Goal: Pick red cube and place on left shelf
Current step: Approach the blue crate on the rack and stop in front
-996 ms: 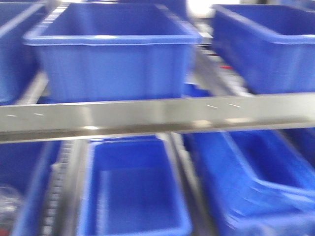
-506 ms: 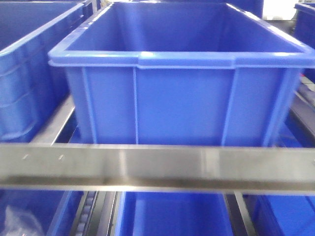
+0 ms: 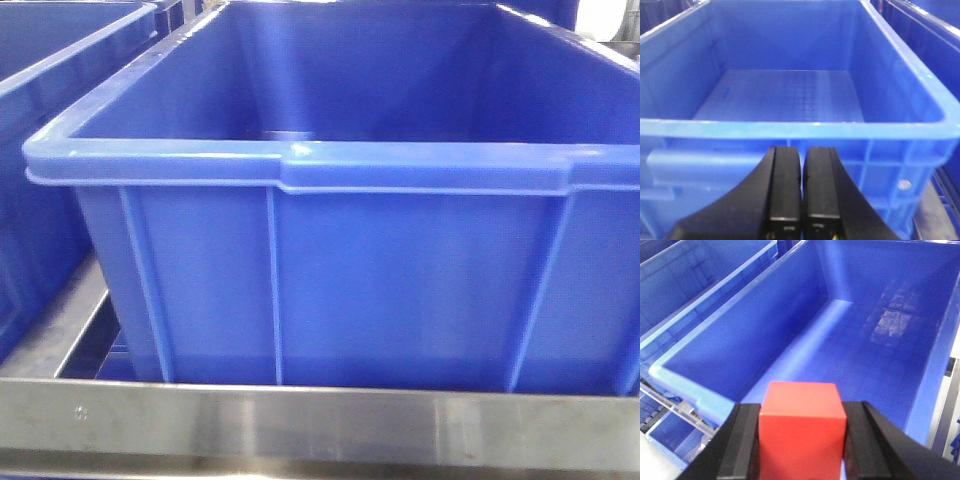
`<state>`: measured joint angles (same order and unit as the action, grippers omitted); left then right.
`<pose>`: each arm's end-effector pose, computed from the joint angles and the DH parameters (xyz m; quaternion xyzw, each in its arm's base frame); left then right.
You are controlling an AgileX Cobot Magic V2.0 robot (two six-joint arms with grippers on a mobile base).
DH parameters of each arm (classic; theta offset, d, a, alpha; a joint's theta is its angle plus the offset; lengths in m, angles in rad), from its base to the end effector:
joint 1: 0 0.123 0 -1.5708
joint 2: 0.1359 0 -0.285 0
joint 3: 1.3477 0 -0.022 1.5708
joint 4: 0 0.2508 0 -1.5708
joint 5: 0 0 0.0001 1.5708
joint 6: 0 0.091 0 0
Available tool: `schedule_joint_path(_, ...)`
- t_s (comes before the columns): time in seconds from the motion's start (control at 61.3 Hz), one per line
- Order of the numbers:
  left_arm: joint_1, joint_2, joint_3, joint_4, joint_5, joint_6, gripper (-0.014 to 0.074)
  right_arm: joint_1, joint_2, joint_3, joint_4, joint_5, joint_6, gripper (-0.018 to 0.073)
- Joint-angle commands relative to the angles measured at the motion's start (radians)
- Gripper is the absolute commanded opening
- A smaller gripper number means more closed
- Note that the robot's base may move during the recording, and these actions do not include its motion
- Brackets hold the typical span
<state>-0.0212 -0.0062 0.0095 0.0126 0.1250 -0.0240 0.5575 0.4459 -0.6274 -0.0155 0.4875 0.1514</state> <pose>0.0564 -0.0011 0.1990 0.0030 0.7215 -0.0108 0.6923 0.0739 0.0453 0.3476 -0.1603 0.7634 0.2105 0.5892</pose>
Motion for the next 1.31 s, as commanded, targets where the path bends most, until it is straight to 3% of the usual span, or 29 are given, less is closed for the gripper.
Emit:
schedule_joint_path(0.0,-0.006,-0.015,0.023,-0.006,-0.086,-0.001,0.0102,0.000,0.008,-0.025,-0.009,-0.089,-0.008,0.0204)
schedule_joint_path(1.29,-0.006,-0.015,0.023,-0.006,-0.086,-0.001,0.0102,0.000,0.008,-0.025,-0.009,-0.100,-0.008,0.0204)
